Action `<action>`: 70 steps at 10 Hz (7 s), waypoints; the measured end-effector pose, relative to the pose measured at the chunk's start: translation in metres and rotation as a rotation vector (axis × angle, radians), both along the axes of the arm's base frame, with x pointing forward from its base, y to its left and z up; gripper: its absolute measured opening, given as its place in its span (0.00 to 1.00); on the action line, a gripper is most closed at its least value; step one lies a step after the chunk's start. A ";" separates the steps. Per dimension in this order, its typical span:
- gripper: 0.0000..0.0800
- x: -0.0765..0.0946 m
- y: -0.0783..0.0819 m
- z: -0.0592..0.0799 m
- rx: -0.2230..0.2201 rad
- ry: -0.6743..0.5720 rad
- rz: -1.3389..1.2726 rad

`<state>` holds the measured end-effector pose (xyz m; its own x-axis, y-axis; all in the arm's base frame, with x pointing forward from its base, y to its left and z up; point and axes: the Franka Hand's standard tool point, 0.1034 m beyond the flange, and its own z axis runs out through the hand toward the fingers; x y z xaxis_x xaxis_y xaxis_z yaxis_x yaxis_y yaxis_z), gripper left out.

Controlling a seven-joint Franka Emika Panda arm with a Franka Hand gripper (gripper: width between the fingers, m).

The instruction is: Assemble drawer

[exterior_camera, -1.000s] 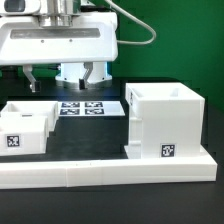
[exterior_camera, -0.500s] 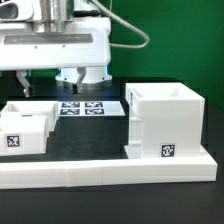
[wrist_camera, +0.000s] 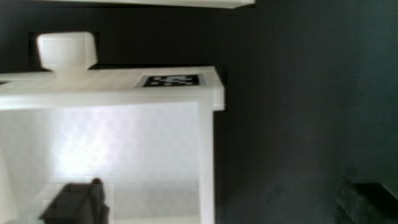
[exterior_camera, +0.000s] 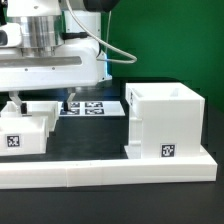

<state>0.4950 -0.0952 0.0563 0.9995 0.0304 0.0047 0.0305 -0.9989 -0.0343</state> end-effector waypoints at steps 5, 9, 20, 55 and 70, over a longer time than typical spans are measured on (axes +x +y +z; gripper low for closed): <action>0.81 -0.008 -0.001 -0.021 -0.017 0.007 0.002; 0.81 -0.016 -0.003 -0.046 -0.034 0.023 0.008; 0.48 -0.014 0.006 -0.050 -0.039 0.020 0.038; 0.05 -0.008 0.020 -0.038 -0.038 0.081 1.445; 0.05 0.034 0.066 -0.041 -0.072 0.007 1.409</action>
Offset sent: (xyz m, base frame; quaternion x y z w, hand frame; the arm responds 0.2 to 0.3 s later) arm -0.0103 0.0046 -0.0157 0.0157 -0.0092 0.0281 0.9994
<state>0.5290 -0.0290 0.0156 0.1312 0.9904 -0.0444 0.9913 -0.1308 0.0109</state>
